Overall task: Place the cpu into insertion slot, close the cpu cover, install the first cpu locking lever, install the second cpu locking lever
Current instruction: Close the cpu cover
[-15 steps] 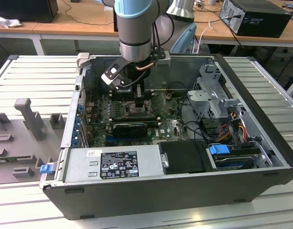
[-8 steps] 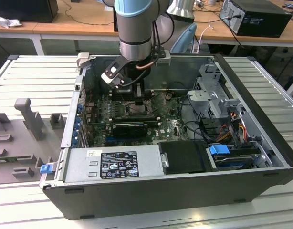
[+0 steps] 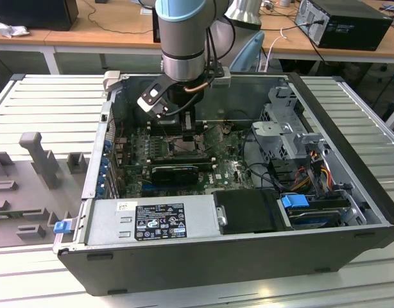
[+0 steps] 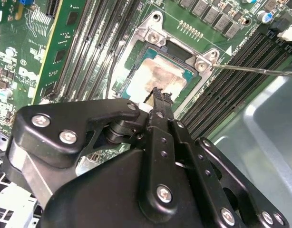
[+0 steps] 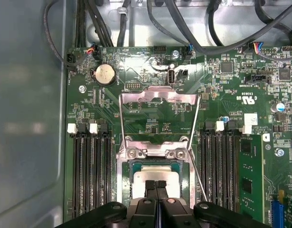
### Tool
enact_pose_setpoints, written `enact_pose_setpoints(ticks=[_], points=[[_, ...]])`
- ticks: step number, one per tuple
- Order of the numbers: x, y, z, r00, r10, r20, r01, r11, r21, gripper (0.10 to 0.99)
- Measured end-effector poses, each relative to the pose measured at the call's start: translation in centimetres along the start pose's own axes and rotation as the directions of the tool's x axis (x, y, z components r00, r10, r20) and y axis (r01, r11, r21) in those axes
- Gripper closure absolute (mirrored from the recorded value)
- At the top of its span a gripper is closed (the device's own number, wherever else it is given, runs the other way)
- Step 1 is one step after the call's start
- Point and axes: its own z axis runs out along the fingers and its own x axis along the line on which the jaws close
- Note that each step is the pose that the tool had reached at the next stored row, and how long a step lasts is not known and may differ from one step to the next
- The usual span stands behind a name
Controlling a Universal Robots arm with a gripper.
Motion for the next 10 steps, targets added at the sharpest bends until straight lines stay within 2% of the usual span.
enact_pose_setpoints(ticks=[2, 10], points=[[-0.01, 0.26, 0.03, 1.0, 0.0, 0.0, 0.0, 1.0, 0.0, 0.98], [0.07, 0.27, -0.19, 1.0, 0.0, 0.0, 0.0, 1.0, 0.0, 0.98]])
